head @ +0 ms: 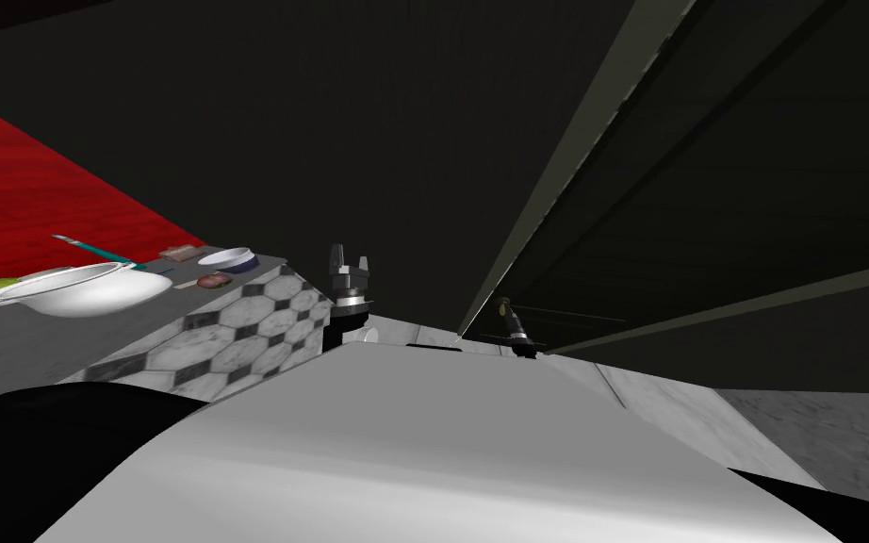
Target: Pull the door open
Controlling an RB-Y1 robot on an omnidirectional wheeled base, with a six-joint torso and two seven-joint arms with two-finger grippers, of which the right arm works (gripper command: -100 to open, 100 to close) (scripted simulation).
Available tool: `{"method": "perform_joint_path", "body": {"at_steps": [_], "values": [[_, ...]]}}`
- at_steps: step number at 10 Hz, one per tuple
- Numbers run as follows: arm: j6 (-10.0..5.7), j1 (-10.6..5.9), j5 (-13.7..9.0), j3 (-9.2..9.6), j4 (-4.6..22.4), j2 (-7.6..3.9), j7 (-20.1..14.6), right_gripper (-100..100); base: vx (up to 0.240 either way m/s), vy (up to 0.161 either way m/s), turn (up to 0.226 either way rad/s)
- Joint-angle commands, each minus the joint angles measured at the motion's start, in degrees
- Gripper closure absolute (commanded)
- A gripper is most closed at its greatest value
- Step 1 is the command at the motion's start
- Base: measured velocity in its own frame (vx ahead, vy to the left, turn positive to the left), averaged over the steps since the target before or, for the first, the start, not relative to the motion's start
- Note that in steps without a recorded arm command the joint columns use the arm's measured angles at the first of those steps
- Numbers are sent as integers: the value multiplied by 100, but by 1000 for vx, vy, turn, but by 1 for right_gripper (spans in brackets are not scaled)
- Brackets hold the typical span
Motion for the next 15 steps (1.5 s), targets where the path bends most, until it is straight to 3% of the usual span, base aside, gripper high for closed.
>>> {"method": "perform_joint_path", "body": {"at_steps": [1,15], "values": [[4,3,-43,21,-4,22,-181,100,-46,-23,50],[196,29,-808,176,-156,52,-2077,100,-49,-27,80]]}}
